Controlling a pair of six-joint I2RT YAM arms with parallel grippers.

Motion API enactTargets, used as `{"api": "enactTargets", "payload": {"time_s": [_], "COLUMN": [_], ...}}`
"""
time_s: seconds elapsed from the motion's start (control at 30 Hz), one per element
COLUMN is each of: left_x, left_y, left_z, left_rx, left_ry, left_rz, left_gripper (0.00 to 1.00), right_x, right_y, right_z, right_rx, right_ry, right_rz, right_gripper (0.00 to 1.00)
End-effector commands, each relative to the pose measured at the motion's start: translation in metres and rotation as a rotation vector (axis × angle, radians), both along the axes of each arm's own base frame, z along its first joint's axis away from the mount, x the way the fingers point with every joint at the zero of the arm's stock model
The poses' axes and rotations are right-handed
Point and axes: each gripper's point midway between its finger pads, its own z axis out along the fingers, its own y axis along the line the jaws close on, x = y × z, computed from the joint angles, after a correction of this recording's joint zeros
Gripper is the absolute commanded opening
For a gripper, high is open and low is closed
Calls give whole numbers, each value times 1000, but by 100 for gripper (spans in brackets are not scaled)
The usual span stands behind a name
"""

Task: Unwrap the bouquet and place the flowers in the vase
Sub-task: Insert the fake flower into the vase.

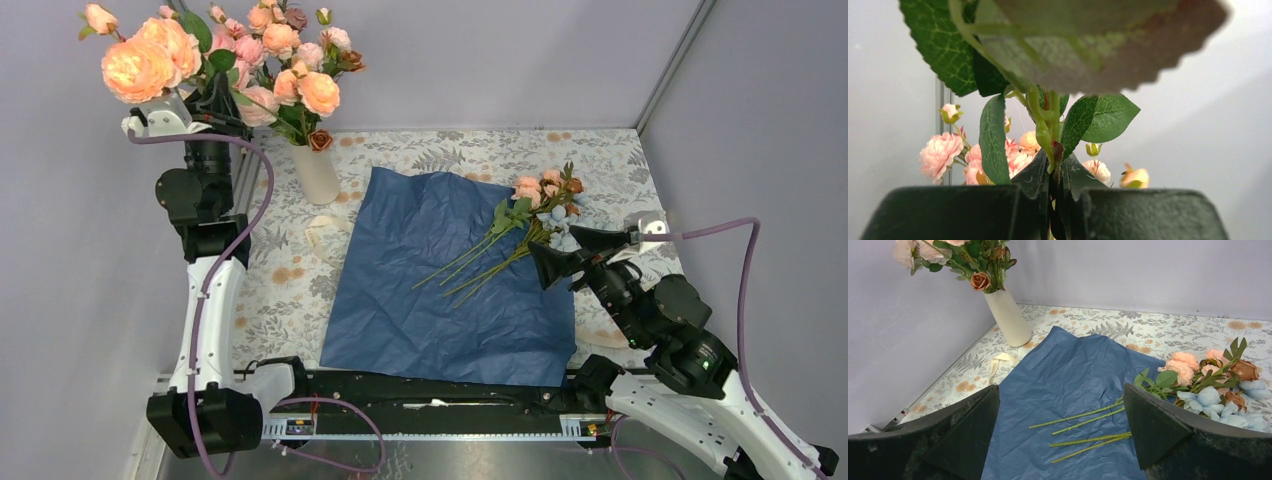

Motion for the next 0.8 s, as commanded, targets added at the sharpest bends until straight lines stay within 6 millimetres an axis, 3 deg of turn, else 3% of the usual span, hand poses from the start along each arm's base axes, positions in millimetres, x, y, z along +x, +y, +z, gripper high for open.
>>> {"api": "enactTargets", "payload": {"time_s": [0.0,0.4,0.77], "left_x": [-1,18,51], "left_y": [1,-6,-11], "left_z": [2,-32,-67], "left_rx": [20,42,63], "left_ry": [-31,49,129], "left_rz": [9,-37,-82], "left_gripper": [0,0,0], "right_x": [-1,-2,0], "right_y": [-9,-8,-9], "right_z": [3,0,-5], "right_rx": [33,36,25], "right_ry": [1,15,19], "right_rz": [-38,-32,-38], "right_gripper": [100,100,100]}}
